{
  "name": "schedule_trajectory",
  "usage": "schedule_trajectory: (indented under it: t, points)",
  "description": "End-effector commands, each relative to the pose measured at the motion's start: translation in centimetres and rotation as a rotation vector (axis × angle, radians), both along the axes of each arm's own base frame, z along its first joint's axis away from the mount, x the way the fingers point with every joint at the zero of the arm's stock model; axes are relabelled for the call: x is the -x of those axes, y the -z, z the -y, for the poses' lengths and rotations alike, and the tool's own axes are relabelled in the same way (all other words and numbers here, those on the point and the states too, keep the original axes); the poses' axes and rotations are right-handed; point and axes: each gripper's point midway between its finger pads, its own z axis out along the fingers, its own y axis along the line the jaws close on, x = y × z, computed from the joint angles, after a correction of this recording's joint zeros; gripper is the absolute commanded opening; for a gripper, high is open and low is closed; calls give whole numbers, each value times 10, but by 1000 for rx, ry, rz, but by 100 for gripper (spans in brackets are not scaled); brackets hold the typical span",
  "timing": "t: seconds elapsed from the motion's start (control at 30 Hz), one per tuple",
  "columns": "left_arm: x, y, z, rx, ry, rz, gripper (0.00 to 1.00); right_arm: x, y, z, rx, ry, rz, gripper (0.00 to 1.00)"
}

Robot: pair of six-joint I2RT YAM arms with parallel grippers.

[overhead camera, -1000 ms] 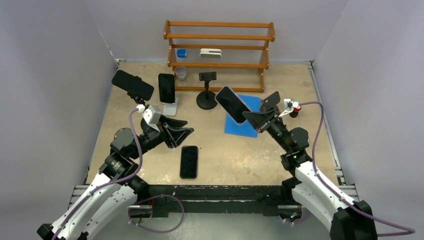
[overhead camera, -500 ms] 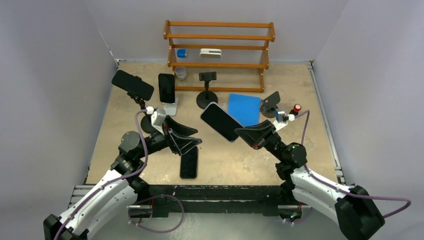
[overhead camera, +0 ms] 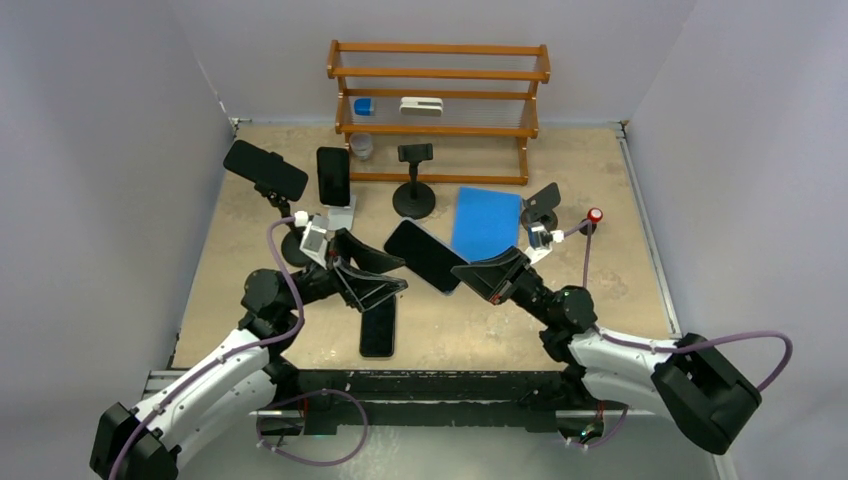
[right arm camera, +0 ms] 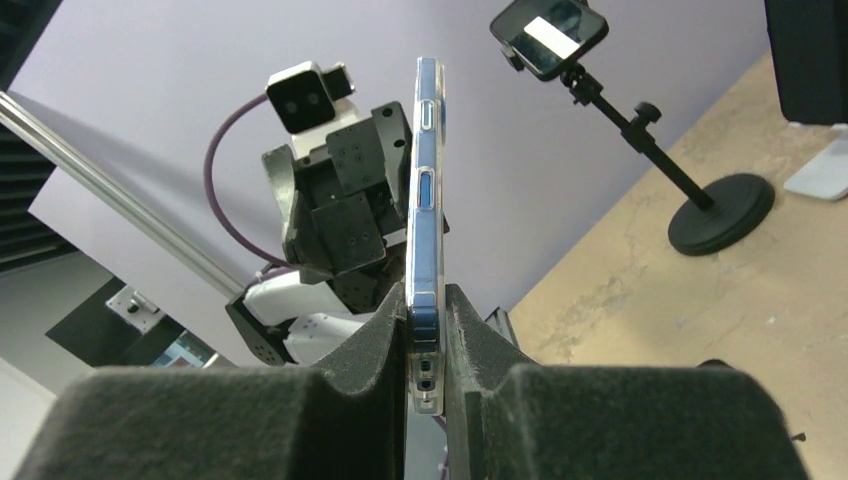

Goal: Remove the phone from the phone stand
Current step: Place the phone at the center of the board.

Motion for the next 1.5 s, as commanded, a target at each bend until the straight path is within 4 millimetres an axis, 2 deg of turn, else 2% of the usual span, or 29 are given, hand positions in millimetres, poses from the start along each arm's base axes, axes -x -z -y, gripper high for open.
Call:
schedule_trajectory:
  t: [0.0, 0.13, 0.3, 0.6, 0.97, 1.27, 1.47]
  points:
    - [3, -20, 0, 42, 20, 51, 57, 30, -80, 24, -264, 7, 253, 0]
    - [-1, -16, 1, 28, 10, 31, 57, 30, -82, 24, -271, 10, 255, 0]
    - [4, -19, -3, 33, 9, 37, 57, 28, -86, 29, -273, 52, 259, 0]
    - [12, -22, -12, 44, -16, 46, 57, 33, -106, 36, -271, 85, 312, 0]
    - [6, -48, -4, 61, 8, 83, 58, 44, -115, 27, -285, 21, 335, 0]
    - [-8, -50, 5, 39, 10, 40, 58, 43, -110, 16, -260, 7, 319, 0]
    - [-8, -57, 6, 67, 17, 43, 58, 41, -108, 11, -256, 10, 306, 0]
